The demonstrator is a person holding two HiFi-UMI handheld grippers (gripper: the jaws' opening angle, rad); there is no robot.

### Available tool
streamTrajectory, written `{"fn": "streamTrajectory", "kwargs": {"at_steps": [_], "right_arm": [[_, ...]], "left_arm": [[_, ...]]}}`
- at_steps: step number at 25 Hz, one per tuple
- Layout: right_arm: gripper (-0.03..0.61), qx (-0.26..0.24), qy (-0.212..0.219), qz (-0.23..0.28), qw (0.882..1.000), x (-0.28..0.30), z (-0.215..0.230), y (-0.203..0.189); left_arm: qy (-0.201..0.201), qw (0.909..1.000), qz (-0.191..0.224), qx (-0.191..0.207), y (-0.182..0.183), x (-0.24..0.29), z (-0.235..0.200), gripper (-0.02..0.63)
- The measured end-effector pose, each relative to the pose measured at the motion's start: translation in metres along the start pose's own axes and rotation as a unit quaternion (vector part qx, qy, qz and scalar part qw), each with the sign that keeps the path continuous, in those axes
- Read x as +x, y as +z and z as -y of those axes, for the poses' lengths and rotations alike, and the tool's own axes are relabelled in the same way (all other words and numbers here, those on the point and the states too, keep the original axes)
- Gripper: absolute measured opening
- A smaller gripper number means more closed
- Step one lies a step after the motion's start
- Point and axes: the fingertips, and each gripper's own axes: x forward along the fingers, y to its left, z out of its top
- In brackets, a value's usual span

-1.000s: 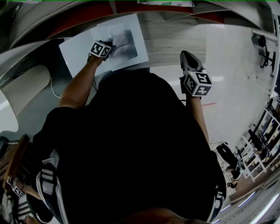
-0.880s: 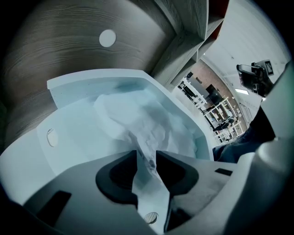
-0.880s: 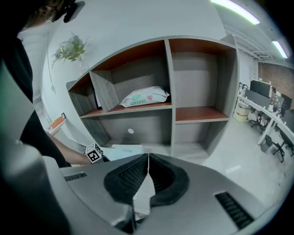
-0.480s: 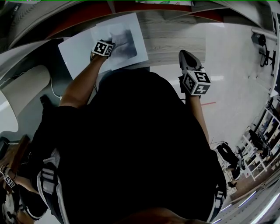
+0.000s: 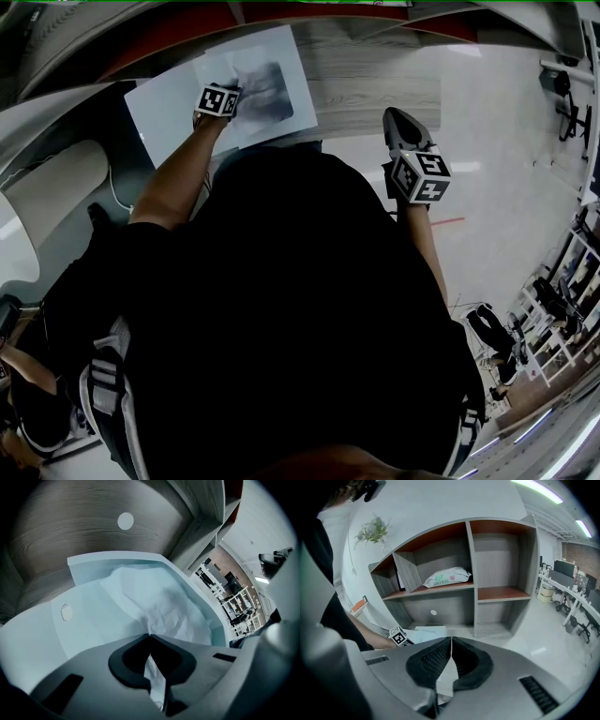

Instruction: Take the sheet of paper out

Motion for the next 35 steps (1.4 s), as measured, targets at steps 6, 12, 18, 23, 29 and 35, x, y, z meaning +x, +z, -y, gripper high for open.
{"fn": "streamTrajectory", "kwargs": {"at_steps": [6,12,18,23,29,35], "right_arm": [[0.014,0.001,-0.002,0.004,1.0,-0.006,0.002,-0.003],[0.014,0.002,0.0,0.011,1.0,-0.009,-0.001,-0.001],[0.014,0.0,0.008,0.012,1.0,-0.008,-0.004,-0.003],[0.014,-0.005,0.016,0.015,1.0,-0.007,-0.01,-0.001],[0.014,-0.013,0.028,0.016,0.999,-0.005,-0.014,0.002],[0.014,-0.02,0.037,0.02,0.999,-0.006,-0.017,0.002]], "left_arm": [[-0.005,0.9997,0.006,-0.022,0.001,0.0,0.0,0.025],[-0.011,0.9986,0.007,-0.051,0.001,-0.007,-0.002,0.025],[-0.018,0.9966,0.024,-0.077,0.006,-0.017,-0.005,0.025],[-0.013,0.9951,0.035,-0.091,0.004,-0.028,-0.012,0.025],[0.002,0.9937,0.045,-0.103,-0.003,-0.042,-0.025,0.025],[0.016,0.9912,0.059,-0.117,-0.015,-0.06,-0.031,0.025]]}}
